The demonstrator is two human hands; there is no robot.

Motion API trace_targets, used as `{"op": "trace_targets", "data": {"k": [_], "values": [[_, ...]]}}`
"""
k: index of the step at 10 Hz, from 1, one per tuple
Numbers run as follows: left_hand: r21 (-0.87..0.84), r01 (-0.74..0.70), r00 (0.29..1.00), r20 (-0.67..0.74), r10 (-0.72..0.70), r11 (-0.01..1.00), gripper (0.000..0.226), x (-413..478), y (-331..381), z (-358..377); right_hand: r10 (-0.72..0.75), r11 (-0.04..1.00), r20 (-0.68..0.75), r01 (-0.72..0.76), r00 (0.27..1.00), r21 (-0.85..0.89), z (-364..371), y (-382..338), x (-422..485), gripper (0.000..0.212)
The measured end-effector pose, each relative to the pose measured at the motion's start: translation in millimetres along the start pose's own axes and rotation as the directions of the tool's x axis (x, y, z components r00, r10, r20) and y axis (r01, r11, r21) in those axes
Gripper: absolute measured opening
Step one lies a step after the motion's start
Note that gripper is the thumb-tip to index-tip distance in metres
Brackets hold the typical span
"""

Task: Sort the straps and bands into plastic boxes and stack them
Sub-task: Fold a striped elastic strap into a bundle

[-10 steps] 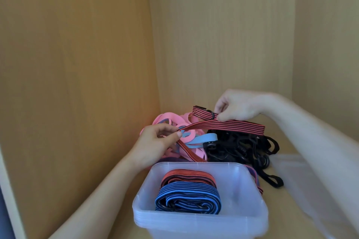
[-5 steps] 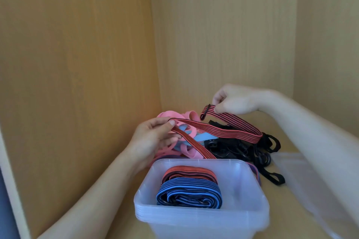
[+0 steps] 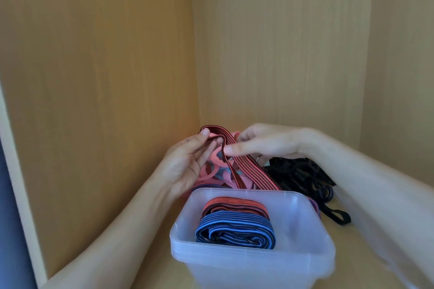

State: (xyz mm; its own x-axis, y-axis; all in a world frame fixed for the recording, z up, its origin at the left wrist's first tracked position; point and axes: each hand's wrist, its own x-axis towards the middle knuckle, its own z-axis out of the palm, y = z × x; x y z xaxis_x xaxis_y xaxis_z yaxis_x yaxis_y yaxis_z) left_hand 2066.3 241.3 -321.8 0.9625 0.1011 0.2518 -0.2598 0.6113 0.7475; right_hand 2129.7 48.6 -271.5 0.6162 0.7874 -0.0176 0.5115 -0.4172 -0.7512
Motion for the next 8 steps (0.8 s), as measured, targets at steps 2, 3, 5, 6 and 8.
{"op": "trace_targets", "data": {"k": [2,3,5,6,8], "values": [[0.11,-0.057,0.998,-0.008,0.059,0.992,0.016,-6,-6,8,-0.045,0.964,-0.157,0.001,0.987,-0.265,10,6,6,0.007],[0.115,-0.069,0.998,0.016,0.068,0.991,0.025,-10,-4,10,-0.027,0.969,-0.221,-0.029,0.975,-0.246,7,4,6,0.008],[0.12,-0.1,0.995,0.02,0.098,0.988,0.031,-12,-4,14,-0.082,0.987,-0.251,0.044,0.965,-0.153,2,4,5,0.012],[0.121,-0.102,0.995,0.006,0.102,0.987,0.033,-12,-3,15,-0.08,0.979,-0.203,0.039,0.976,-0.2,12,4,10,0.026],[0.033,-0.066,0.997,-0.031,0.067,0.997,0.03,-9,-1,13,-0.076,0.981,-0.323,0.013,0.943,-0.194,10,1,12,0.011]]}}
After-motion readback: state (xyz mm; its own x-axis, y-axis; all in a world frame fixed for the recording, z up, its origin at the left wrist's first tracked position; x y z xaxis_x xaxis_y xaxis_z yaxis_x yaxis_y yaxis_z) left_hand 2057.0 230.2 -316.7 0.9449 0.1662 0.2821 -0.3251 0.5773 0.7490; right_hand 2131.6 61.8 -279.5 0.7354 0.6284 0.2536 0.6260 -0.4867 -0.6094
